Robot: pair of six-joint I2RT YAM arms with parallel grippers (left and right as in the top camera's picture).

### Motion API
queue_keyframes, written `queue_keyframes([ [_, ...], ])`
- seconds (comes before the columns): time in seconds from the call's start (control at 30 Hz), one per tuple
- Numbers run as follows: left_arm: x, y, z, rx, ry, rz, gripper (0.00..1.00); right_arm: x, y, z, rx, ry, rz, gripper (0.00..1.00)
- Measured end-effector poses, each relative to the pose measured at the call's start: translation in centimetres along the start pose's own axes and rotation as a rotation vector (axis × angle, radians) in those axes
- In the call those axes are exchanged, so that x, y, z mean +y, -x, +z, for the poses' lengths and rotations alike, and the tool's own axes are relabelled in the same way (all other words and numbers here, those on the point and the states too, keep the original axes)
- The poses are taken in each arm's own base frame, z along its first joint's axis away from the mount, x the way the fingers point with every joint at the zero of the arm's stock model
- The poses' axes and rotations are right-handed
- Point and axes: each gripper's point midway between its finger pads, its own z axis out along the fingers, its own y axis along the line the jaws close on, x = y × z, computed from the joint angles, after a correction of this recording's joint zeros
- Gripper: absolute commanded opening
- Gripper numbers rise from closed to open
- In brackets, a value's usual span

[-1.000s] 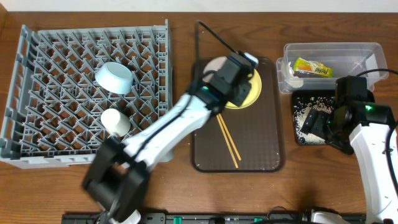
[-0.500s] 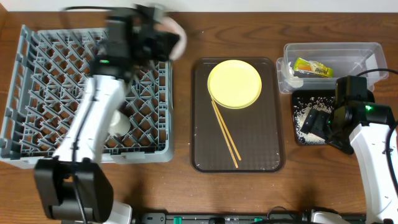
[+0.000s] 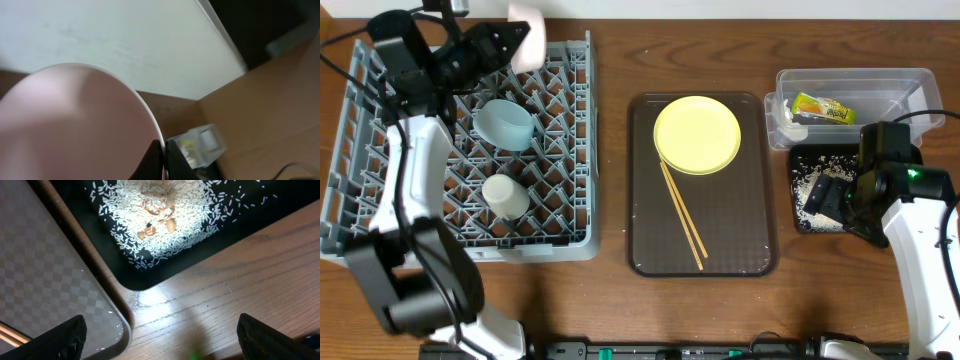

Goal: Sort waste into correct bins and load items into the dishwasher rack
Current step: 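Carry the pink bowl to the rack's back row and release it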

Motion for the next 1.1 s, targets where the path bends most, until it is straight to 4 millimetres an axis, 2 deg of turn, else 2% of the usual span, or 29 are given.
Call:
queue_keyframes([
  [0.23, 6.7, 0.9, 0.1, -0.041, -0.041, -0.28, 0.06, 0.0, 0.0, 0.0, 0.0, 0.0, -0.002, 0.94],
  [0.33, 9.5, 0.5, 0.0, -0.049, -0.025, -0.439, 0.06, 0.0, 0.0, 0.0, -0.001, 0.0, -0.002, 0.94],
  [0.43, 11.6, -0.2, 0.1, -0.046, -0.015, -0.535, 0.06, 0.0, 0.0, 0.0, -0.001, 0.0, -0.002, 0.94],
  [0.87, 13.0, 0.9, -1.6, -0.104, 0.016, -0.554, 0.07, 0.0, 0.0, 0.0, -0.002, 0.0, -0.021, 0.93],
  [0.93, 13.4, 0.9, -2.0, -0.107, 0.026, -0.551, 0.17, 0.0, 0.0, 0.0, -0.001, 0.0, -0.022, 0.93],
  [1.0, 14.0, 0.9, -2.4, -0.115, 0.041, -0.554, 0.44, 0.0, 0.0, 0.0, -0.001, 0.0, -0.022, 0.93],
  [1.1, 14.9, 0.8, -3.1, -0.124, 0.063, -0.558, 0.62, 0.0, 0.0, 0.0, 0.0, 0.0, -0.022, 0.93],
])
